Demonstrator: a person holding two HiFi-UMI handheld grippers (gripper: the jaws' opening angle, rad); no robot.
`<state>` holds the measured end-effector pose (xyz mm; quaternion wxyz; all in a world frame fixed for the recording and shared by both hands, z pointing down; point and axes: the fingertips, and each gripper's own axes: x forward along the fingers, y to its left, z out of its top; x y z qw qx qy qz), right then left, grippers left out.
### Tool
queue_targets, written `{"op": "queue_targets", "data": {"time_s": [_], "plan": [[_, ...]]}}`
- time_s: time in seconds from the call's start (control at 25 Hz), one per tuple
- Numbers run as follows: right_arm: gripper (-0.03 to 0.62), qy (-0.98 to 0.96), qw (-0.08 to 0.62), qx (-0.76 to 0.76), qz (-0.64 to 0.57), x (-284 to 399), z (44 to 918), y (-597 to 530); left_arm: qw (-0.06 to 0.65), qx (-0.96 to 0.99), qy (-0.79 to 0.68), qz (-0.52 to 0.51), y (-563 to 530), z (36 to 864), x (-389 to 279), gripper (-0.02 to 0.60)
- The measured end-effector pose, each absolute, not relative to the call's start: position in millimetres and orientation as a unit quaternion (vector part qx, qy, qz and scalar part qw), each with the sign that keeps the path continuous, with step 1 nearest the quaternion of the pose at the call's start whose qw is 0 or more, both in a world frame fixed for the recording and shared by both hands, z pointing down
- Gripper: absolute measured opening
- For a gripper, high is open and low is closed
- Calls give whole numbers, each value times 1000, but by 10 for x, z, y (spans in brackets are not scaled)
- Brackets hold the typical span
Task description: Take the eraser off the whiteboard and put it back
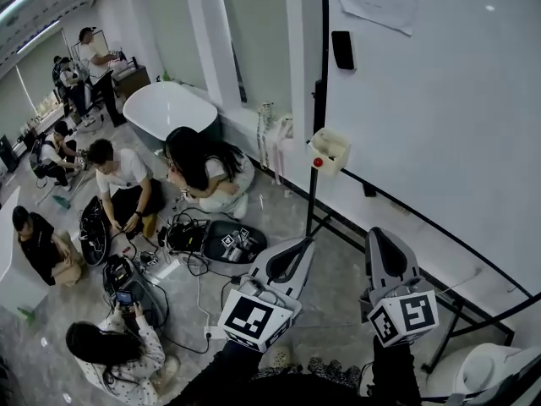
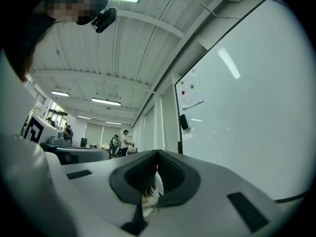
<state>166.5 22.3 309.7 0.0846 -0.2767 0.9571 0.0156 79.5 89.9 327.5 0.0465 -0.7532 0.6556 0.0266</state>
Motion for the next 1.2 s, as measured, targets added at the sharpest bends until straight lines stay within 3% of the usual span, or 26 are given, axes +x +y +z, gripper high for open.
{"op": "queue_targets", "data": {"time_s": [0.36, 1.2], "plan": [[8, 949, 72, -307, 17, 1091, 3110, 27, 37, -772, 634, 28, 664, 3300, 166, 2], [8, 943, 78, -320, 38, 679, 2966, -1830, 55, -779, 623, 47, -1275, 3167, -288, 2]]}}
